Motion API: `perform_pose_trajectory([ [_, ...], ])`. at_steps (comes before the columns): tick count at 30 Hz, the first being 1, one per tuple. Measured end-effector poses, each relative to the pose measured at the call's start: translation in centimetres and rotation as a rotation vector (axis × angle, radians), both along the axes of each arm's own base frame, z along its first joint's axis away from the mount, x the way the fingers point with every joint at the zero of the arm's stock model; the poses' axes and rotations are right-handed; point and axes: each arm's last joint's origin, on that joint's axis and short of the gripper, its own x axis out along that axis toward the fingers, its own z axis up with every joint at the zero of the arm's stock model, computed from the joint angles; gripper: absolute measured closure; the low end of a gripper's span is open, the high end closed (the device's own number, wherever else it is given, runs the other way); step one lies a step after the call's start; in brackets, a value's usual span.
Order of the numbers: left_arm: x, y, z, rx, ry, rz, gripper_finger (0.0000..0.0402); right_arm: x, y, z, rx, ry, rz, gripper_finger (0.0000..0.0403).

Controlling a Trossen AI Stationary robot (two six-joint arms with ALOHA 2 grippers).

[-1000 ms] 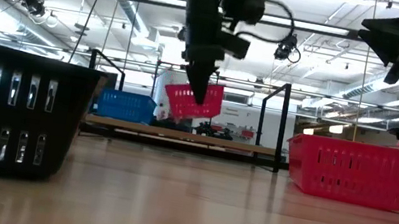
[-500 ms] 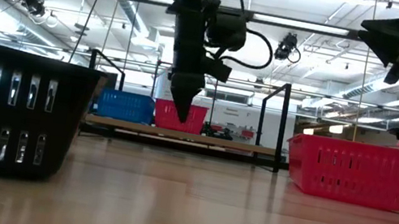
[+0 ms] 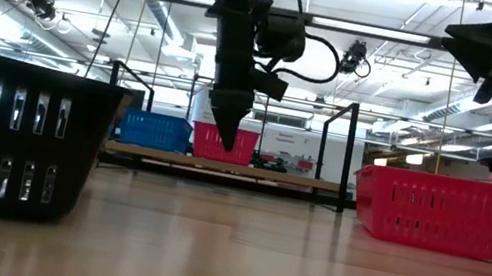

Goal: Stack baskets on shelf by color
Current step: Put the top red basket on the shelf

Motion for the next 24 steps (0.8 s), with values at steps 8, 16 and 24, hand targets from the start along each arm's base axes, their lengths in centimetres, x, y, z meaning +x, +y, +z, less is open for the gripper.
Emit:
perform_pose_trajectory([
  [8, -0.05, 0.06, -0.02, 0.018, 0.021, -0.04, 0.0361, 0.0, 0.0, 0.0, 0.0, 0.0, 0.0, 0.0289],
  [16, -0.21, 0.25, 0.03, 0.091, 0.053, -0.02, 0.033, 0.0, 0.0, 0.0, -0.001, 0.001, 0.0, 0.0289],
  [24, -0.15, -0.11, 0.04, 0.107, 0.06, -0.023, 0.0303, 0.03, 0.0, -0.06, -0.002, 0.008, -0.001, 0.0289],
])
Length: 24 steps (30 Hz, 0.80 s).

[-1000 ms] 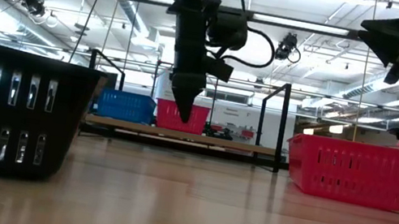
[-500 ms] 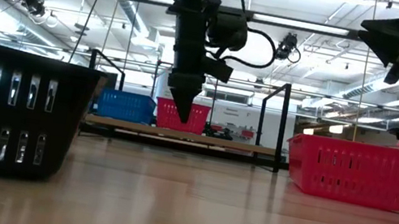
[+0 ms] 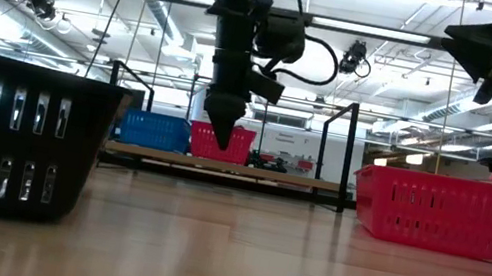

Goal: Stack baskets on shelf by color
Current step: Put the top red basket on the shelf, then put the left black basket on the shelf

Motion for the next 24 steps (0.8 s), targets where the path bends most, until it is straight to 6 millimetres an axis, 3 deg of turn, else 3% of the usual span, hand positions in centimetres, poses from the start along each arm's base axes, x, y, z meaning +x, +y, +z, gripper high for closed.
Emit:
perform_pose_trajectory([
  [9, 0.6, -1.8, 0.7, -0.002, -0.007, -0.029, 0.0298, 0.0, 0.0, 0.0, 0.0, 0.0, 0.0, 0.0289],
  [17, 2.0, -4.2, 4.8, 0.064, -0.069, -0.077, 0.0302, 0.0, 0.0, 0.0, 0.0, 0.0, 0.0, 0.0289],
  [24, 2.4, -7.1, 8.3, 0.006, -0.152, -0.041, 0.0299, 0.0, 0.0, -0.1, 0.0, 0.007, 0.0, 0.0289],
])
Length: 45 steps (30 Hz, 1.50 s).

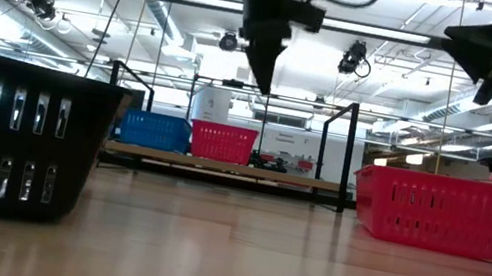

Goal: Stack baskets on shelf by color
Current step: Put the left black basket on the shelf

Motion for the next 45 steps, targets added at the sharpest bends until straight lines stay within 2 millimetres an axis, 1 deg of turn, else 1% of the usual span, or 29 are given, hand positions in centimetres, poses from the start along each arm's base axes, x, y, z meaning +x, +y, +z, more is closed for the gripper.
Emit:
perform_pose_trajectory([
  [3, 0.2, -2.7, 0.5, -0.109, -0.028, -0.062, 0.0303, 0.0, 0.0, 0.0, 0.0, 0.005, 0.0, 0.0289],
  [5, 0.3, -4.8, 0.5, -0.143, -0.029, -0.121, 0.0307, 0.0, 0.0, 0.0, 0.0, 0.005, 0.0, 0.0289],
  [8, 0.5, -7.7, 0.4, -0.134, -0.041, -0.231, 0.0313, 0.0, 0.0, 0.0, 0.0, 0.005, 0.0, 0.0289],
  [12, 0.7, -11.4, -0.8, -0.108, -0.063, -0.375, 0.032, 0.0, 0.0, 0.0, 0.0, 0.005, 0.0, 0.0289],
  [16, 1.0, -14.2, -1.5, -0.115, -0.142, -0.437, 0.0321, 0.0, 0.0, -0.1, 0.001, 0.006, 0.0, 0.0289],
  [19, 1.2, -15.5, -1.8, -0.121, -0.191, -0.462, 0.0319, 0.0, 0.0, -0.1, 0.001, 0.006, 0.0, 0.0289],
  [22, 1.2, -16.5, -1.6, -0.144, -0.24, -0.442, 0.0317, 0.0, 0.0, -0.1, 0.001, 0.01, 0.0, 0.0289],
  [25, 0.6, -17.2, -1.9, -0.184, -0.207, -0.399, 0.0318, 0.1, 0.0, -0.2, 0.002, 0.026, 0.0, 0.0289],
  [28, -0.5, -17.9, -2.3, -0.215, -0.136, -0.323, 0.0319, 0.2, 0.0, -0.4, 0.003, 0.047, 0.0, 0.0289],
  [32, -2.6, -18.8, -2.9, -0.232, 0.01, -0.197, 0.0313, 0.2, 0.0, -0.4, 0.003, 0.047, 0.0, 0.0289],
  [35, -3.9, -19.6, -3.1, -0.234, 0.081, -0.099, 0.0311, 0.2, 0.0, -0.4, -0.006, 0.05, -0.004, 0.0289],
  [38, -5.0, -21.0, -3.2, -0.244, 0.105, -0.03, 0.0312, 0.1, 0.0, -0.3, -0.022, 0.048, -0.02, 0.0289],
  [45, -6.8, -25.2, -3.2, -0.378, 0.063, 0.075, 0.031, -0.2, -0.2, 0.1, -0.038, 0.021, -0.112, 0.0289],
])
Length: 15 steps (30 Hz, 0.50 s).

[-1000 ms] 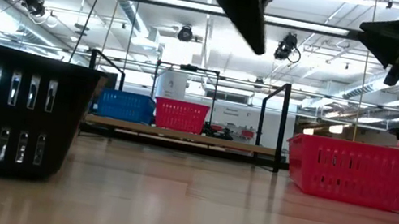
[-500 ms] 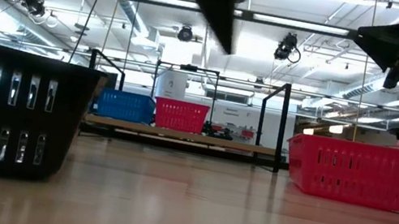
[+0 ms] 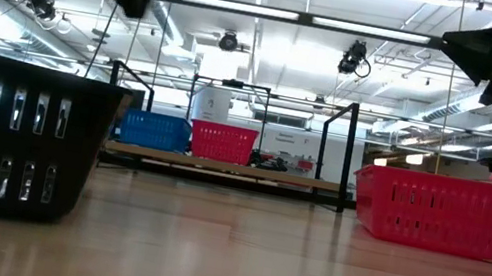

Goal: Stack baskets on shelf by color
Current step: Put the left black basket on the shelf

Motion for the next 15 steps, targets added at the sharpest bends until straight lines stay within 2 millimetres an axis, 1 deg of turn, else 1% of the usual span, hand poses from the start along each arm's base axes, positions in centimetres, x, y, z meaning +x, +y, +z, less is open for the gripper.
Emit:
perform_pose_trajectory([
  [4, -0.5, -2.3, 0.1, -0.072, -0.071, 0.074, 0.0304, 0.0, 0.0, 0.0, -0.002, 0.001, -0.012, 0.0289],
  [10, -0.4, -5.2, 0.7, -0.257, -0.201, 0.171, 0.0297, -0.1, 0.0, 0.1, -0.003, -0.007, -0.012, 0.0289],
  [13, -0.6, -6.1, 0.8, -0.297, -0.226, 0.191, 0.0293, -0.1, 0.0, 0.1, -0.003, -0.008, -0.012, 0.0289],
  [15, -1.0, -6.3, 0.8, -0.282, -0.221, 0.222, 0.029, -0.1, 0.0, 0.1, -0.003, -0.01, -0.012, 0.0289],
])
